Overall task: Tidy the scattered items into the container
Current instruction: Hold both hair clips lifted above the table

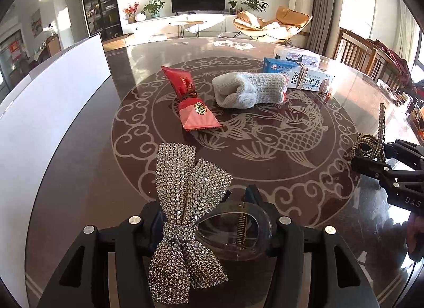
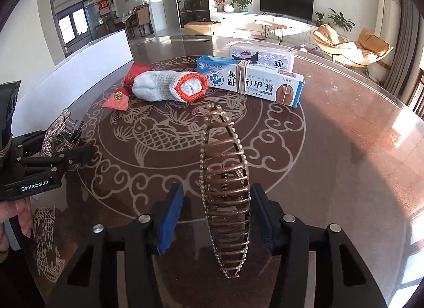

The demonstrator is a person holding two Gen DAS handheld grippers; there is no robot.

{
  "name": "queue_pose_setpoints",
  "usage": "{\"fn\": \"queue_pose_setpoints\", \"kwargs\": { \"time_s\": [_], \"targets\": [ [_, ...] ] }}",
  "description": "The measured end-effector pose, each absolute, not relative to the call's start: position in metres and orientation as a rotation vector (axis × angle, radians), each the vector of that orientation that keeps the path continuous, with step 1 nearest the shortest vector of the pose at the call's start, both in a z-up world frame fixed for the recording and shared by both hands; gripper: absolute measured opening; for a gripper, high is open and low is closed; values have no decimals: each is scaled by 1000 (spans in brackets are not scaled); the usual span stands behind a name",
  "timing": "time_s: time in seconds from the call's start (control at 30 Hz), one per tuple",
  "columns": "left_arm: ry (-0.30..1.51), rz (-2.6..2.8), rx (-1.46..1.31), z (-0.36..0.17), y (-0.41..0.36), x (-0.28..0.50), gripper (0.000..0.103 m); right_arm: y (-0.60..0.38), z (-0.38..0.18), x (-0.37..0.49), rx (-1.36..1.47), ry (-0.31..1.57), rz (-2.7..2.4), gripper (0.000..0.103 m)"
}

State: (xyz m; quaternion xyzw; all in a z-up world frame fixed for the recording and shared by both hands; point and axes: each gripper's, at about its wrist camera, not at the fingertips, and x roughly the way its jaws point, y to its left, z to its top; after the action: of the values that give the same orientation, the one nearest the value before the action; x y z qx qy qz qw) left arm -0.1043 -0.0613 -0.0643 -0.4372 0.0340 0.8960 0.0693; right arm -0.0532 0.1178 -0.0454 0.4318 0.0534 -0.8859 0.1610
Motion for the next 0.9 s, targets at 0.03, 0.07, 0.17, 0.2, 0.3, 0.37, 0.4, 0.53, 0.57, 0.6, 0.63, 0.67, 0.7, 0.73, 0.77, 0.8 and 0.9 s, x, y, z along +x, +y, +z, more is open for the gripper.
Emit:
{"fn": "queue_pose_setpoints", "kwargs": {
  "time_s": [0.03,0.07,0.17,0.2,0.3,0.37,0.4,0.53,0.57,0.6,0.63,0.67,0.7,0.73,0.77,0.8,0.9],
  "targets": [
    [100,2689,-1332,-66,-61,-105,85,111,-47,-53,1238,199,-2529,66],
    [107,2686,-1342,-66,-61,-105,87,106,-47,-52,1237,243,-2540,67],
    [106,2689,-1344,-67,-59,-104,87,108,-48,-55,1252,202,-2549,69],
    [106,2689,-1346,-67,-59,-104,88,107,-48,-54,1252,210,-2552,69],
    [105,2688,-1360,-68,-59,-105,94,107,-48,-54,1251,210,-2552,70],
    [98,2682,-1390,-70,-60,-107,103,107,-48,-54,1252,210,-2552,70],
    [95,2680,-1391,-70,-60,-108,103,107,-48,-54,1251,211,-2552,70],
    [96,2679,-1393,-70,-59,-108,103,107,-47,-54,1251,210,-2552,70],
    [96,2679,-1393,-70,-59,-108,103,107,-47,-54,1252,210,-2552,70],
    [96,2679,-1393,-70,-59,-108,103,107,-48,-54,1252,210,-2552,70],
    [96,2679,-1392,-70,-59,-108,103,107,-47,-54,1251,210,-2552,70],
    [95,2678,-1392,-70,-59,-108,103,107,-47,-54,1251,210,-2552,70],
    [96,2678,-1392,-70,-58,-108,103,107,-47,-54,1251,209,-2551,70],
    [95,2679,-1392,-70,-58,-108,103,107,-47,-54,1251,209,-2551,70],
    [95,2679,-1392,-70,-58,-108,103,107,-47,-54,1251,210,-2551,70],
    [95,2679,-1392,-70,-58,-108,103,107,-47,-54,1251,210,-2551,70],
    [95,2679,-1392,-70,-58,-108,103,107,-47,-54,1251,209,-2551,70]
  ]
}}
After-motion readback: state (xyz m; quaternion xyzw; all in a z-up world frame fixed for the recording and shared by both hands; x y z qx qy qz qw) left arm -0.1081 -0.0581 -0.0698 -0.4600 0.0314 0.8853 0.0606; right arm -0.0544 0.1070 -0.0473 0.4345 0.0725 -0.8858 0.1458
